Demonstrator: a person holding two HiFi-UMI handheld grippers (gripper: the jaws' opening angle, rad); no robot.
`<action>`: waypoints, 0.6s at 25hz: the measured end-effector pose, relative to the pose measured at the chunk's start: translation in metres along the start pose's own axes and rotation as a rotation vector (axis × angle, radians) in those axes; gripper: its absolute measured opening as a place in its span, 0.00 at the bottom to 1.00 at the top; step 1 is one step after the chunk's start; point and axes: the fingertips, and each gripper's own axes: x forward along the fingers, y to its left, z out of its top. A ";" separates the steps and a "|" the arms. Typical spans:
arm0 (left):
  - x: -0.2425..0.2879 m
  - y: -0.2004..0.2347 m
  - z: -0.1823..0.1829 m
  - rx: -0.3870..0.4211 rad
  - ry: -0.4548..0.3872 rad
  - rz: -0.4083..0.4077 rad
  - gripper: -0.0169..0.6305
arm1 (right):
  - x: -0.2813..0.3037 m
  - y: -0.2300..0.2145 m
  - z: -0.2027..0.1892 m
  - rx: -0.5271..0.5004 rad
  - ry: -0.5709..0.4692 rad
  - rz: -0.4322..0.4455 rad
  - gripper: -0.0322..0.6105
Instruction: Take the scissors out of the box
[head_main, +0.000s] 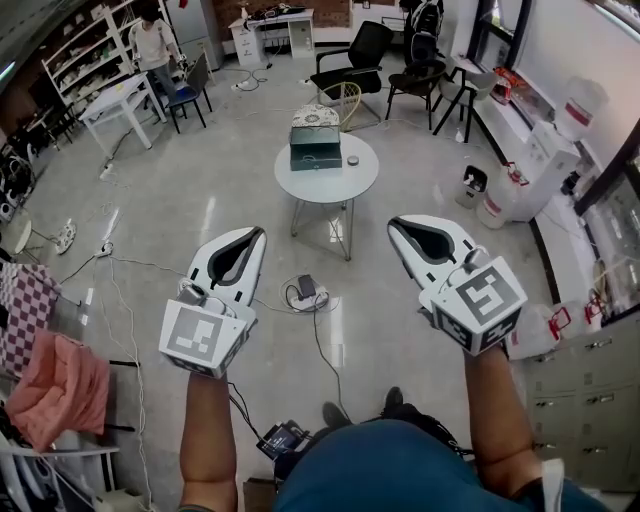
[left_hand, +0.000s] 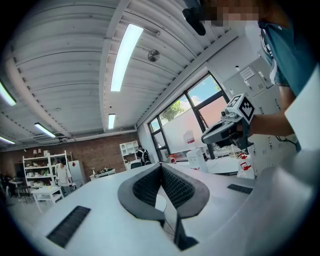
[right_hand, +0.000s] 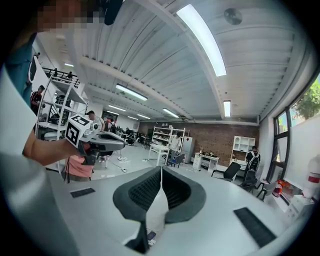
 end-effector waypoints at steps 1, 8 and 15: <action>-0.002 0.003 -0.001 0.001 -0.001 -0.001 0.05 | 0.002 0.002 0.003 0.005 -0.007 -0.006 0.11; -0.008 0.013 -0.013 -0.010 -0.002 -0.015 0.05 | 0.017 0.008 0.002 0.005 0.013 0.007 0.11; 0.040 0.039 -0.033 0.009 0.007 0.003 0.05 | 0.064 -0.041 -0.014 0.011 0.002 0.022 0.11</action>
